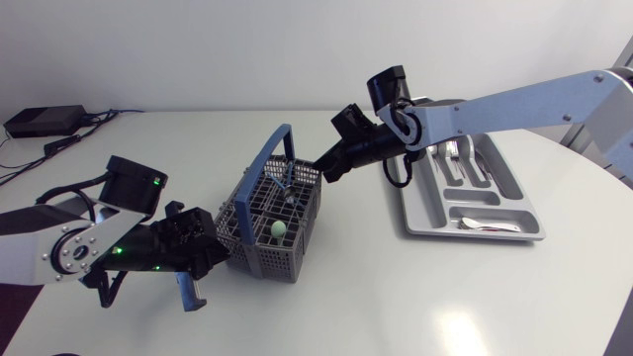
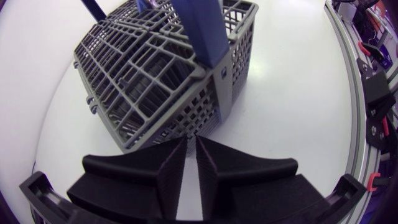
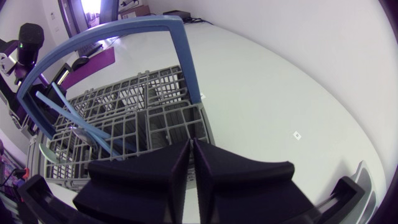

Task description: Unload the cutlery basket into the drawer organizer.

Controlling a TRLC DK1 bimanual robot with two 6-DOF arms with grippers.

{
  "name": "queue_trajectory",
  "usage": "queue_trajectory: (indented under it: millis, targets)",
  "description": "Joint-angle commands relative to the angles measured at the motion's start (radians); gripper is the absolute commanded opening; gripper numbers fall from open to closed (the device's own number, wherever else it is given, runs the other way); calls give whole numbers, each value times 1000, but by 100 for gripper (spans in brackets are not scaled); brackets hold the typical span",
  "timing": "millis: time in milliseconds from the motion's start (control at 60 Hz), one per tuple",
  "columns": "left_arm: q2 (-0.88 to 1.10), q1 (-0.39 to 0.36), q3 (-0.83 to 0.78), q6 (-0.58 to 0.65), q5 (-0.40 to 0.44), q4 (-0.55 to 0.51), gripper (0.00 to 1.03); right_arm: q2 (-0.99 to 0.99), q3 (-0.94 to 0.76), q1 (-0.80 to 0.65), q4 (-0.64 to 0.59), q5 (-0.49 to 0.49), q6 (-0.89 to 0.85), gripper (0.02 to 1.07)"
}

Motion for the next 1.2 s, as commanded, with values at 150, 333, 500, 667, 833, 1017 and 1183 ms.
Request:
queue_trajectory:
  millis: [150, 333, 500, 667, 833, 1017, 1183]
  targets:
    - [-73, 30, -36, 42, 22, -9, 19, 2, 30, -20, -1, 8, 35, 14]
    - [-90, 44, -50, 48, 23, -16, 19, 77, 88, -30, 19, 42, 38, 14]
    - [-90, 59, -50, 54, 29, -11, 19, 90, 88, -29, 13, 48, 35, 24]
    - [-56, 70, -44, 49, 31, 24, 19, 59, 39, -17, -27, 42, 6, 24]
    - [-28, 99, -39, 54, 31, 60, 19, -30, -88, 17, -39, 34, -15, 24]
    - [5, 127, -35, 56, 34, 101, 19, -116, -209, 56, -52, 34, -35, 24]
    - [73, 145, -9, 54, 34, 144, 19, -177, -257, 54, -55, 36, -31, 24]
